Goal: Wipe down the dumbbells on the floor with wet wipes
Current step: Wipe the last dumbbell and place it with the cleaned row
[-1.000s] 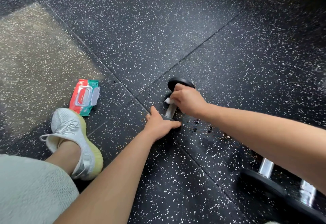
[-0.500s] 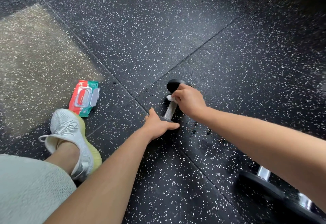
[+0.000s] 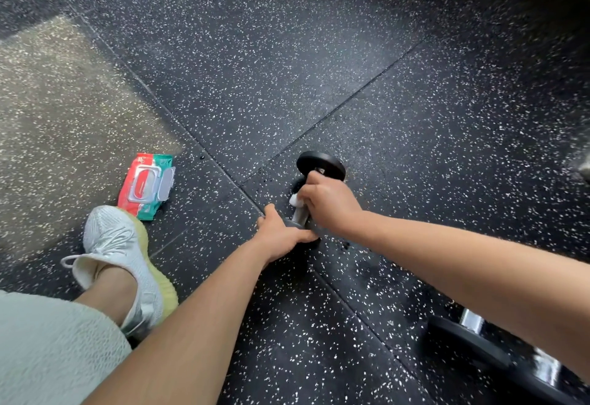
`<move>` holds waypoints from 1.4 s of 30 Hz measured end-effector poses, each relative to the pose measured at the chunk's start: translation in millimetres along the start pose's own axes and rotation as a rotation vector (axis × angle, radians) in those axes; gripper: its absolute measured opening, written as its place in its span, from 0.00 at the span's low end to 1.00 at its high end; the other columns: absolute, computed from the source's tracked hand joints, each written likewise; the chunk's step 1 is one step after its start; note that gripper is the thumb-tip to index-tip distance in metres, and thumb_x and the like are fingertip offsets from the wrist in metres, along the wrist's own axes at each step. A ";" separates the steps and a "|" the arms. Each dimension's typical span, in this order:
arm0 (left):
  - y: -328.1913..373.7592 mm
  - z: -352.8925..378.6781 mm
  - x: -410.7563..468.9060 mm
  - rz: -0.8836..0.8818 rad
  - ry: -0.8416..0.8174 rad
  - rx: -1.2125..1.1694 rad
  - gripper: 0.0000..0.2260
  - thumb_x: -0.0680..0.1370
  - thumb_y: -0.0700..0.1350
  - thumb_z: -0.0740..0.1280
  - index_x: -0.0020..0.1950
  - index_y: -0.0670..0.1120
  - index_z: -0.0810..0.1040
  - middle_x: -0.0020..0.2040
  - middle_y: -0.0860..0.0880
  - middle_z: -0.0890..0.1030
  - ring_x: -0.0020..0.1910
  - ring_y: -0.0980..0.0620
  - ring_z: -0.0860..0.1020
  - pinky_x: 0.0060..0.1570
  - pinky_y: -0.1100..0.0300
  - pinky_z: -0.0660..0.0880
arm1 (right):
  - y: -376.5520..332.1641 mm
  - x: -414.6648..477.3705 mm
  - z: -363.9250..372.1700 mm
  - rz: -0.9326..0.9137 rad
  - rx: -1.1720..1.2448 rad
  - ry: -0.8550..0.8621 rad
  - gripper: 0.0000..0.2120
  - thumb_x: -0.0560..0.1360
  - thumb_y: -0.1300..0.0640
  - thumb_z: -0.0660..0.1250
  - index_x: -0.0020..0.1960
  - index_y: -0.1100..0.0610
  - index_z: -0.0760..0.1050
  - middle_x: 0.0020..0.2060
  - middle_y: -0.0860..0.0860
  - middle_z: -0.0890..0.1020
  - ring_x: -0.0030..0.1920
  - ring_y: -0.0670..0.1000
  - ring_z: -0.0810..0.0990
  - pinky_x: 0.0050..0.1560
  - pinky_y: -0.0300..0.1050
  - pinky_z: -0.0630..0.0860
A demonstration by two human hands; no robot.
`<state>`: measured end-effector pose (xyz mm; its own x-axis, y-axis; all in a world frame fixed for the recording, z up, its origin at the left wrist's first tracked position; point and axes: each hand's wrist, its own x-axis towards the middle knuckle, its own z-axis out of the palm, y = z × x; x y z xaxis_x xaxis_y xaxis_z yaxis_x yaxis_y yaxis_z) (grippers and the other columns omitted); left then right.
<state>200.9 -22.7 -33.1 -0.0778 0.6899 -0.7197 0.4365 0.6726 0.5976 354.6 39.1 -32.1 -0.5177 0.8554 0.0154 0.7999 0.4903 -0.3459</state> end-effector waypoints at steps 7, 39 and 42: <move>-6.5 11.8 -0.4 0.032 0.039 0.037 0.60 0.68 0.59 0.82 0.85 0.52 0.42 0.84 0.43 0.48 0.81 0.40 0.58 0.78 0.45 0.60 | 22.8 15.0 -8.3 -0.009 -0.018 0.054 0.06 0.74 0.61 0.71 0.47 0.54 0.86 0.45 0.51 0.80 0.41 0.59 0.81 0.35 0.46 0.74; 4.1 4.3 -1.4 -0.018 -0.069 0.073 0.51 0.76 0.62 0.74 0.86 0.52 0.42 0.85 0.45 0.45 0.82 0.39 0.57 0.78 0.40 0.59 | 5.8 -23.5 -3.7 -0.040 0.184 -0.074 0.07 0.75 0.59 0.69 0.48 0.52 0.86 0.45 0.49 0.78 0.41 0.55 0.80 0.38 0.45 0.71; 0.4 6.9 -2.1 -0.010 -0.057 0.087 0.54 0.74 0.64 0.76 0.86 0.53 0.43 0.85 0.46 0.45 0.83 0.39 0.56 0.78 0.39 0.59 | 15.9 -19.0 -10.3 -0.130 0.169 -0.147 0.06 0.74 0.58 0.72 0.48 0.50 0.86 0.44 0.47 0.78 0.42 0.53 0.79 0.40 0.46 0.75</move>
<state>207.4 -25.7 -33.7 -0.0327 0.6657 -0.7455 0.5123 0.6516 0.5595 380.3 32.4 -28.3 -0.6610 0.7478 -0.0620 0.6683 0.5491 -0.5018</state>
